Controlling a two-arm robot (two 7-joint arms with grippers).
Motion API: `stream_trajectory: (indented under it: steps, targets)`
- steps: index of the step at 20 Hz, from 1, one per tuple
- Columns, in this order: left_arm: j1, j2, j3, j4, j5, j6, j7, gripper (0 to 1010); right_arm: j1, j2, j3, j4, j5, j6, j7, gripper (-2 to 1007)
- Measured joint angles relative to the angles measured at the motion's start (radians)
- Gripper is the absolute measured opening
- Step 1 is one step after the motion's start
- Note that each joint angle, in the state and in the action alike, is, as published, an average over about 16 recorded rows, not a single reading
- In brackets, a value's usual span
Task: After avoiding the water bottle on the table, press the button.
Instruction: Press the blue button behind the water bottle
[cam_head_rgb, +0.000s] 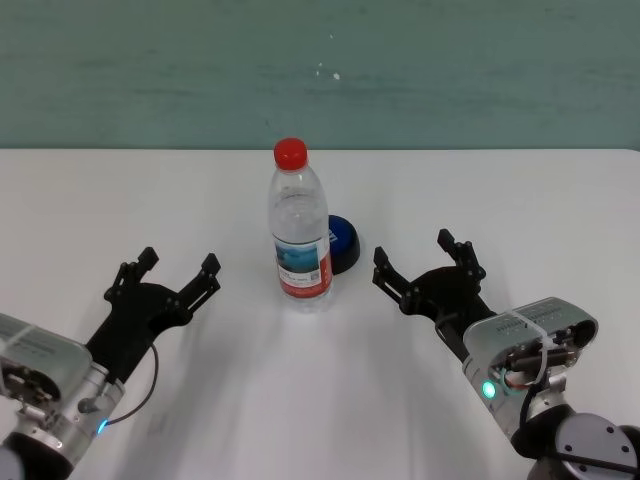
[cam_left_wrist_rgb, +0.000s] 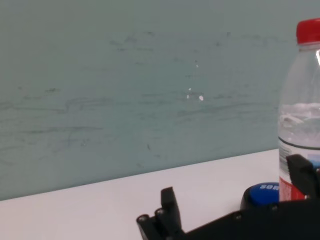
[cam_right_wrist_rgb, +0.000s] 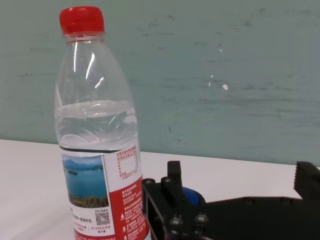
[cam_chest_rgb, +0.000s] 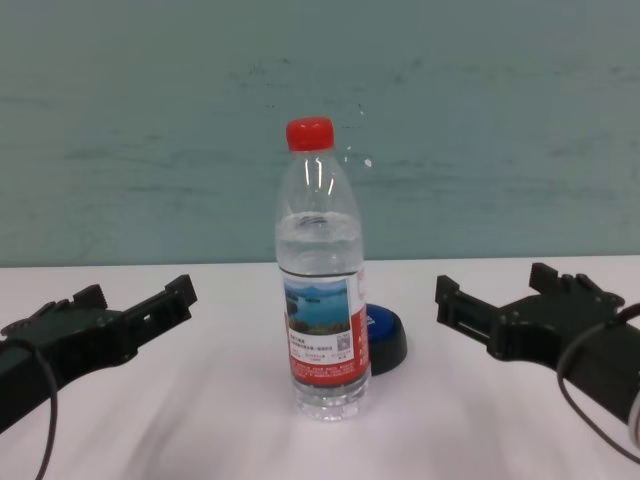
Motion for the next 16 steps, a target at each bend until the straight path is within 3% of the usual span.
stream_trajectory:
  steps: [16]
  targets:
    - [0.000, 0.000, 0.000, 0.000, 0.000, 0.000, 0.000, 1010, 0.000, 0.000, 0.000, 0.000, 0.000, 0.000, 0.000, 1004]
